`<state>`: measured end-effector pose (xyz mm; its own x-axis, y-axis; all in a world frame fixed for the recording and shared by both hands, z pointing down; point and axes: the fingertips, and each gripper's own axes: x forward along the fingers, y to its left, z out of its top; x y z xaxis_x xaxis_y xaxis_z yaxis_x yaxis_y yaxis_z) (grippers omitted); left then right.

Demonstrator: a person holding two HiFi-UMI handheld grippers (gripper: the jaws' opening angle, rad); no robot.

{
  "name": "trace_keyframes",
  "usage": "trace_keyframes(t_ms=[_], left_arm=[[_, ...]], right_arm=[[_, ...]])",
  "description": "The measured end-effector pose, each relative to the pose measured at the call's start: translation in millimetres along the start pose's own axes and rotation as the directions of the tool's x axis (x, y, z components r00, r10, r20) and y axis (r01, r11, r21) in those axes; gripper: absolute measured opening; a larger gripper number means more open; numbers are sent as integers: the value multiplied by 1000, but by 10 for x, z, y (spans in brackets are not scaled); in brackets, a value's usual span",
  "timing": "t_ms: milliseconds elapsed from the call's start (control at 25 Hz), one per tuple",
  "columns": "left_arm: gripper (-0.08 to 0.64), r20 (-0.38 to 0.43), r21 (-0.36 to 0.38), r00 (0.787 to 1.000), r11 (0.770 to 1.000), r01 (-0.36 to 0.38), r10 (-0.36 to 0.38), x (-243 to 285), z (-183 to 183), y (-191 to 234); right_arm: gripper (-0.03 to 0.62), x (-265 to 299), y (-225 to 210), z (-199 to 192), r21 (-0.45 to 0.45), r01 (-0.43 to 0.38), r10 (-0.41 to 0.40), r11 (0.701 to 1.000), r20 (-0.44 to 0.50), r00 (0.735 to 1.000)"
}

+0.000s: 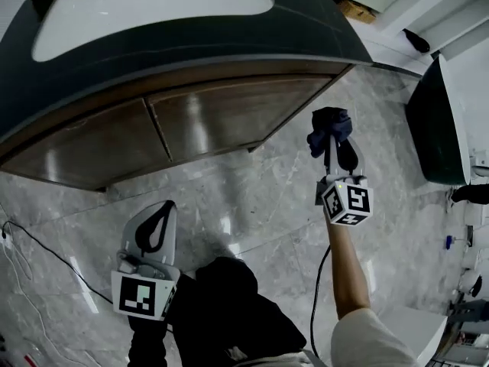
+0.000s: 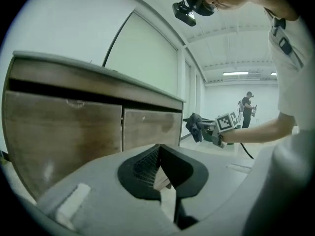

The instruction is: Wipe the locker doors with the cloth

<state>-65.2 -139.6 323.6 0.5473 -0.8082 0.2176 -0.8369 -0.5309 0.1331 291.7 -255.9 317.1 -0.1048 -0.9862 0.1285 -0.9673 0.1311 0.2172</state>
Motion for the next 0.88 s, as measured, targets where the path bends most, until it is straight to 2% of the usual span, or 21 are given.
trace_keyframes(t_ms=[200,400,520,720,880], left_arm=[[3,-15,-22,1000,1000,-2,2,-330,1380,-153],[3,9,5,1000,1000,-8,8,-706,2839,-419],[3,22,14,999,1000,-25,25,-977,3566,-538],[3,45,-18,996,996,-82,83,-1413,4367,-588],[3,75,-46,992,994,-100,103,-1701,4648,-597]], right_arm=[[81,-536,40,1387,97,-23,22,995,13,1000],[80,-995,96,2966,152,-85,74,985,75,994],[80,-1212,170,3728,180,-128,110,975,106,988],[80,-1506,282,4551,212,-145,126,966,101,987],[80,-1711,469,4965,213,-176,160,961,89,983]])
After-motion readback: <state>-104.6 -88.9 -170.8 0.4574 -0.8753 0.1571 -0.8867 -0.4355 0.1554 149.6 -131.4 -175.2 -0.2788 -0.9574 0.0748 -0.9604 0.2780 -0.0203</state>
